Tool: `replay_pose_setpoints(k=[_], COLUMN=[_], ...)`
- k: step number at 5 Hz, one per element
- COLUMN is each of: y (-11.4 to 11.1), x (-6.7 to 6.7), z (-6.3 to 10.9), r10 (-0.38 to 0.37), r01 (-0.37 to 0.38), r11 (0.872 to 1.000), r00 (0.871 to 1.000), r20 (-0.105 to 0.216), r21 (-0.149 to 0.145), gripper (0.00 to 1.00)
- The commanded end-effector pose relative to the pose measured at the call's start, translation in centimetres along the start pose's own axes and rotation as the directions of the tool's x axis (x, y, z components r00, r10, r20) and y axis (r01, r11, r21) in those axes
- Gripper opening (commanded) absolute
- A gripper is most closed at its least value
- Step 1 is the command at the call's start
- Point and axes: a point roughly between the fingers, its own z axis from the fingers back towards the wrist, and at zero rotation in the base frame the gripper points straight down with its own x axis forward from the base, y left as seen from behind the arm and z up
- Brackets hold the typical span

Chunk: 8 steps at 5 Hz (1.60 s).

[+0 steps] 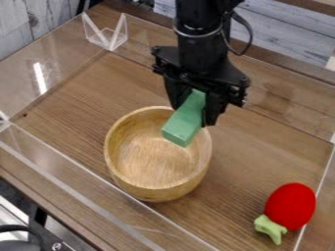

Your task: Put the green block in the brown bowl

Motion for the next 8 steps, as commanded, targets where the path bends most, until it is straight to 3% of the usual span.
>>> replay_pose_setpoints(k=[1, 2, 4, 5, 7, 8], y=[0.6, 1.6, 0.4, -1.9, -1.1, -0.6], x=[1.0, 1.7, 1.3, 0.8, -0.2, -1.4], z=[0.8, 1.7, 4.1, 5.3, 2.2, 0.7], r10=[-0.018, 0.009, 0.008, -0.055, -0.025, -0.008], r01=[0.018, -0.009, -0.006, 0.057, 0.024, 0.006], r11=[1.0, 1.0, 0.999, 0.997, 0.999, 0.999], r00=[0.999, 0.999, 0.999, 0.998, 1.0, 0.999], r20=[0.032, 0.035, 0.037, 0.032, -0.018, -0.044], r21=[-0.006, -0.005, -0.035, -0.059, -0.044, -0.035], gripper=[0.0, 0.0, 0.0, 0.0, 0.0, 0.0])
